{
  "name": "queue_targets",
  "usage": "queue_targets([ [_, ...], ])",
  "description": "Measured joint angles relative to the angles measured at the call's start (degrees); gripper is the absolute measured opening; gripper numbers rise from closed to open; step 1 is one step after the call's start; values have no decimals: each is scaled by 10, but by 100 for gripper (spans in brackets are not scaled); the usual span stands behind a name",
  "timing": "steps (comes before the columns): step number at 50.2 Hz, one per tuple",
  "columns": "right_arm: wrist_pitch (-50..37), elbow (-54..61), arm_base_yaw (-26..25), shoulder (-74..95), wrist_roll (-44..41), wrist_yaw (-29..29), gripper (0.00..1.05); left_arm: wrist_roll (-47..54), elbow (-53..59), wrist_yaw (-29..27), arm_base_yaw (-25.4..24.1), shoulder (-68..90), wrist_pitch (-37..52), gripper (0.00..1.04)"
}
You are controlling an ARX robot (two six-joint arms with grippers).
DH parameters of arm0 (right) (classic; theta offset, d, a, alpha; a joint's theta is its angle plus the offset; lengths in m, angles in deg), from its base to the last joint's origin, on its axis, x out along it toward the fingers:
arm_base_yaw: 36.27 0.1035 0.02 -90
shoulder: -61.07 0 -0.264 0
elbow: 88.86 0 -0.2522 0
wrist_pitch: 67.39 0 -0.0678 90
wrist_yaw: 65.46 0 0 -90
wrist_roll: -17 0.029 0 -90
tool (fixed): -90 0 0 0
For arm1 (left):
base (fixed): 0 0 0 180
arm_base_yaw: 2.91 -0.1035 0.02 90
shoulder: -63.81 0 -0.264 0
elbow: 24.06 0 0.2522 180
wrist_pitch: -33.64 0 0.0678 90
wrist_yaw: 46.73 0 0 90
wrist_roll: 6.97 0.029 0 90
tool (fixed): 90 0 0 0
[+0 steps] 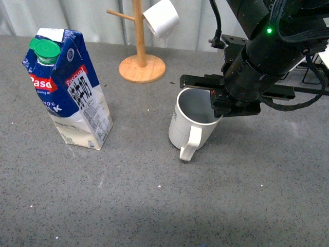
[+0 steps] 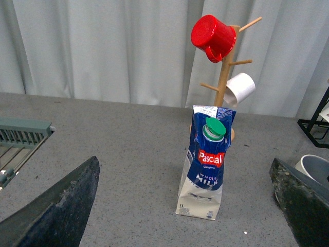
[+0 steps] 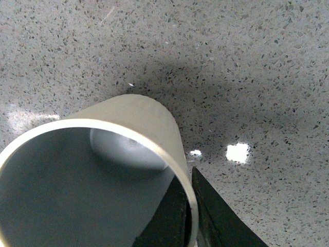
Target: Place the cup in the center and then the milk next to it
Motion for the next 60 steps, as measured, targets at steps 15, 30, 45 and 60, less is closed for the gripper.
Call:
queue_targets([
  [15, -15, -2, 0, -5, 8, 3, 49, 0, 0, 0, 0, 0, 0, 98],
  [30, -107, 45, -5, -119, -4, 50, 97, 0, 0, 0, 0, 0, 0, 98],
  [45, -632, 323, -40, -242, -158, 181, 66, 0, 0, -1, 0, 0, 0, 98],
  [60, -806, 552, -107, -397, -207, 126, 9, 0, 0, 0, 0, 0, 0, 98],
])
